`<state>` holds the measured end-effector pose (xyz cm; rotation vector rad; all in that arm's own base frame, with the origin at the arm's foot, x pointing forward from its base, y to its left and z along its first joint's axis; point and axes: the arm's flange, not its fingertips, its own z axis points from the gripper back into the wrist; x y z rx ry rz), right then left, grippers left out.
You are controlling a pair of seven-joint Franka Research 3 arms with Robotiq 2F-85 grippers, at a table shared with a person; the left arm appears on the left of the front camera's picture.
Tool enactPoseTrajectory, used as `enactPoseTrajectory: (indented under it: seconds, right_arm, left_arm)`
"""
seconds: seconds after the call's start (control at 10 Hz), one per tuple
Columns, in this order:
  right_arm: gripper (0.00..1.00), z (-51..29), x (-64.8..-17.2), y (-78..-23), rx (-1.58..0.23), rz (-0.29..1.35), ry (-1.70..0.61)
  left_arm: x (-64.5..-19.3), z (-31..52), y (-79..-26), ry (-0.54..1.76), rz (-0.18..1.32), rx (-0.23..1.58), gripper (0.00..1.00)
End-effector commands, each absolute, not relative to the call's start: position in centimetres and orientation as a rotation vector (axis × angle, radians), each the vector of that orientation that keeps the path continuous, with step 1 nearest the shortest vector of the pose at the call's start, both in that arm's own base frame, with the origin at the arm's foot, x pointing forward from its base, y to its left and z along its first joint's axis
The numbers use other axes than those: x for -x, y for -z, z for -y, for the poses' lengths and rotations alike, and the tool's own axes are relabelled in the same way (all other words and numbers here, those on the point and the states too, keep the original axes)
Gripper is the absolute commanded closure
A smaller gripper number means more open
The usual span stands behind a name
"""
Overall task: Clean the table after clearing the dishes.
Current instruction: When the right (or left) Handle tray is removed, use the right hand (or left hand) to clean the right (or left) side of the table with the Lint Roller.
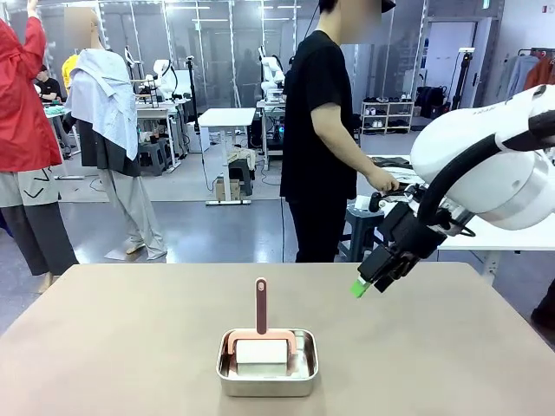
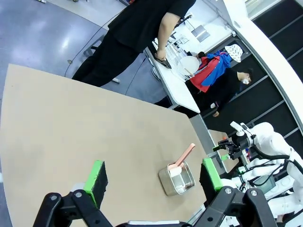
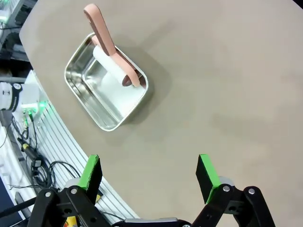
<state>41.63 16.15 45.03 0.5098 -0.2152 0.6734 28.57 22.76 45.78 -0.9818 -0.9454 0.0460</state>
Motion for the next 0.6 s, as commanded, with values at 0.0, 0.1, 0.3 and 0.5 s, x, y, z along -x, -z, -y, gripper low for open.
enactPoseTrajectory:
  seconds: [0.0,0.1,0.3,0.5]
  right_arm:
    - [0.0,-14.8,-42.63,-45.51,-0.53,0.204,-0.635]
    - [0.0,-14.8,-42.63,-45.51,-0.53,0.204,-0.635]
    - [0.0,-14.8,-42.63,-45.51,-0.53,0.204,-0.635]
    - [0.0,-14.08,-42.59,-45.3,-0.53,0.219,-0.63]
  left_arm:
    - [-28.44,-22.99,-45.91,-0.043,0.945,0.989,0.0]
    - [-28.44,-22.99,-45.91,-0.043,0.945,0.989,0.0]
    - [-28.44,-22.99,-45.91,-0.043,0.945,0.989,0.0]
    - [-28.44,-22.99,-45.91,-0.043,0.945,0.989,0.0]
